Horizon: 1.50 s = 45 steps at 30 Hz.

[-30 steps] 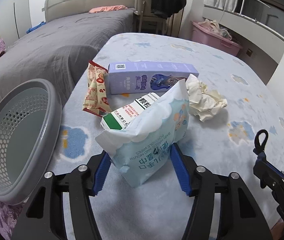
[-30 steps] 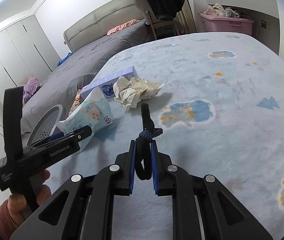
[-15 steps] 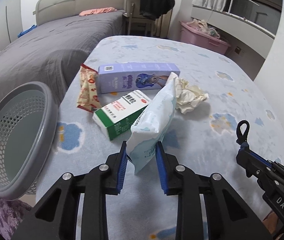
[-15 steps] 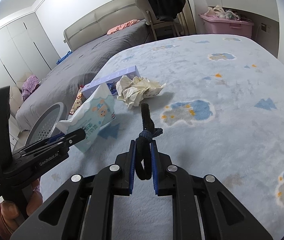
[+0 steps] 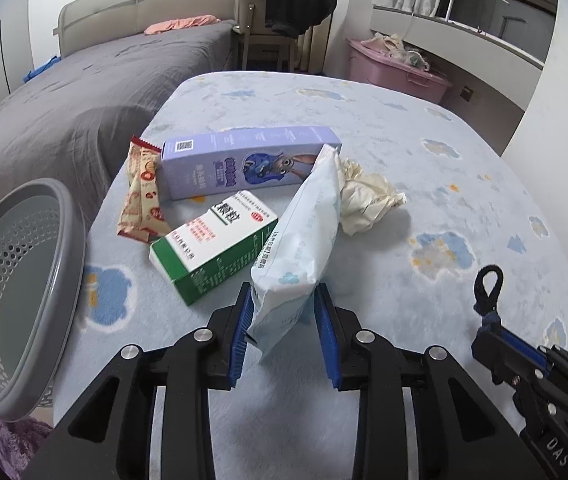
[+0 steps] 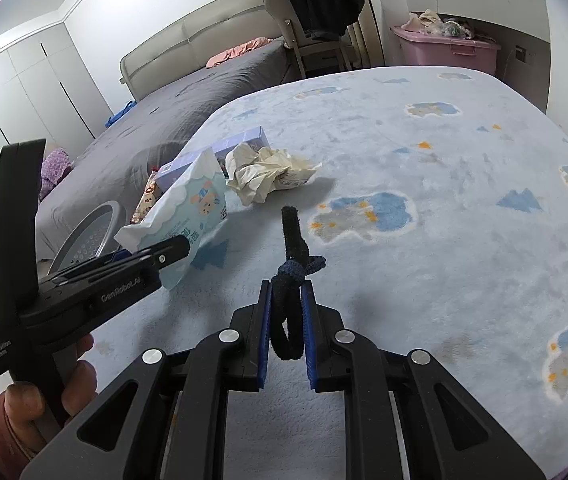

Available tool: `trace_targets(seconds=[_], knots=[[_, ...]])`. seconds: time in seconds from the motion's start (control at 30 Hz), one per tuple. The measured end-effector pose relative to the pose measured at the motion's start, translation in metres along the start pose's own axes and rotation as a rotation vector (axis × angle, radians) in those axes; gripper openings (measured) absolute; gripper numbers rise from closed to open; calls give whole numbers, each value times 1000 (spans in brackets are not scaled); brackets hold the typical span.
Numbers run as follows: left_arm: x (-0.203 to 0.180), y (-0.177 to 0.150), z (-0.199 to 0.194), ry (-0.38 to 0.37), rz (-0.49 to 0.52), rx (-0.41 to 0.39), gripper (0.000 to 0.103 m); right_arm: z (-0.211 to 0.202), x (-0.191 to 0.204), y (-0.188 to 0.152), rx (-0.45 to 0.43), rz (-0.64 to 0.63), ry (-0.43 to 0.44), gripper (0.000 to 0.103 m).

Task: Collect trash
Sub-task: 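Carry the wipes pack and cord over the wastebasket and open both tools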

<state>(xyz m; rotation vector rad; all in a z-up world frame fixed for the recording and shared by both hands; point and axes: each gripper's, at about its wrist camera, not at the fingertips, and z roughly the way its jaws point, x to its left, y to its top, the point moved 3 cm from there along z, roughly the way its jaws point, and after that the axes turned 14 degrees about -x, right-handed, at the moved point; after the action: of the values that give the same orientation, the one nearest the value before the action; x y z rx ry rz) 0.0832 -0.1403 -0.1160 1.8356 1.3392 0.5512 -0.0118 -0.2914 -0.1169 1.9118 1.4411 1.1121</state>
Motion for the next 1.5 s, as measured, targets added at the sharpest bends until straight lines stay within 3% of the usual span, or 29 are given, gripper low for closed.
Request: trace_targets(seconds=[0.37,0.77,1.23,1.5], knots=[[-5,6,1,-35,-13,-8,26,0,-2,1,1,3,-12,14],[25,-5,-47,-9,-17,-43,25,-6,17,4,4,-27,-9,14],[126,-1,-84,141,-86,-111,25,30,123,11,26,-165,120,14],[188,-8,-96,231,-127,-89,25,65,195,6,71,-236,220,14]])
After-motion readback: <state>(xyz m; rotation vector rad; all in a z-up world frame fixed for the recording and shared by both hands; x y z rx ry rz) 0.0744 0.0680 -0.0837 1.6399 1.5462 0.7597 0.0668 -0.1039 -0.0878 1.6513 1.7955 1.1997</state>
